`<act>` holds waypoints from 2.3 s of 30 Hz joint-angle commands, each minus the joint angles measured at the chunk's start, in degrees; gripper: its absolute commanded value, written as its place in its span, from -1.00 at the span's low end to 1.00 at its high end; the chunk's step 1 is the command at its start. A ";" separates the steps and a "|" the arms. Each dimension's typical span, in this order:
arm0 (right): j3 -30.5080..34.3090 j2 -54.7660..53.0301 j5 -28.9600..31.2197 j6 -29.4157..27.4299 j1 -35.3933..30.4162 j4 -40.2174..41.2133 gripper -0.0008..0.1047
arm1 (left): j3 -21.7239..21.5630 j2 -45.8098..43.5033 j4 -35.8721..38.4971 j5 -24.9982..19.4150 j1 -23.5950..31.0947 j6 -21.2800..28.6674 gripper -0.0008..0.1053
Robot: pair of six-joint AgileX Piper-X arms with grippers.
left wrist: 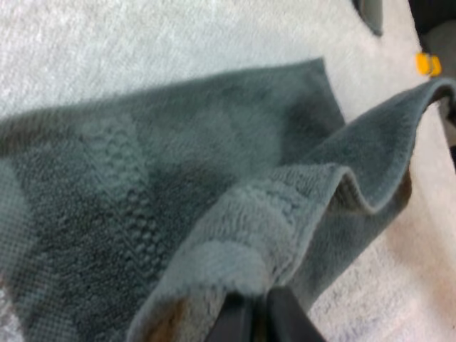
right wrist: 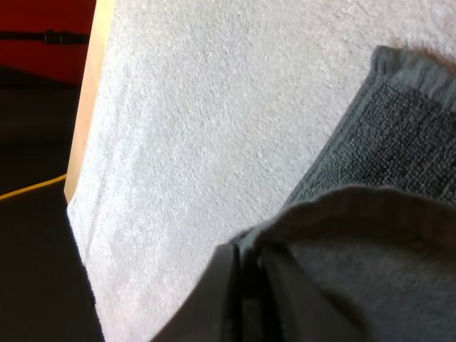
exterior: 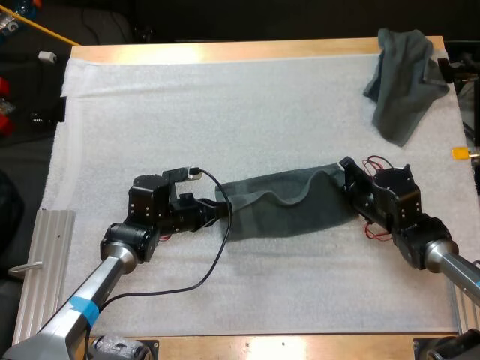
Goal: Pick towel from pile, fold and stack
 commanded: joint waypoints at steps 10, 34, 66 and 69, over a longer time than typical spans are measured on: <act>-0.26 -1.01 0.66 -8.13 -0.03 -5.51 0.23 | 0.02 -0.19 -3.02 0.83 0.07 0.06 -0.18; -10.11 -21.62 -0.07 -38.98 -0.03 35.72 0.23 | -0.18 -19.83 6.82 4.44 0.07 -2.64 0.15; -31.46 -12.39 3.26 -57.09 -1.18 65.36 0.23 | -2.65 -49.72 39.78 -9.38 0.07 -5.83 0.15; -31.46 -8.46 1.29 -57.30 -3.61 65.31 0.23 | -2.65 -49.72 39.78 -10.49 0.07 -6.08 0.15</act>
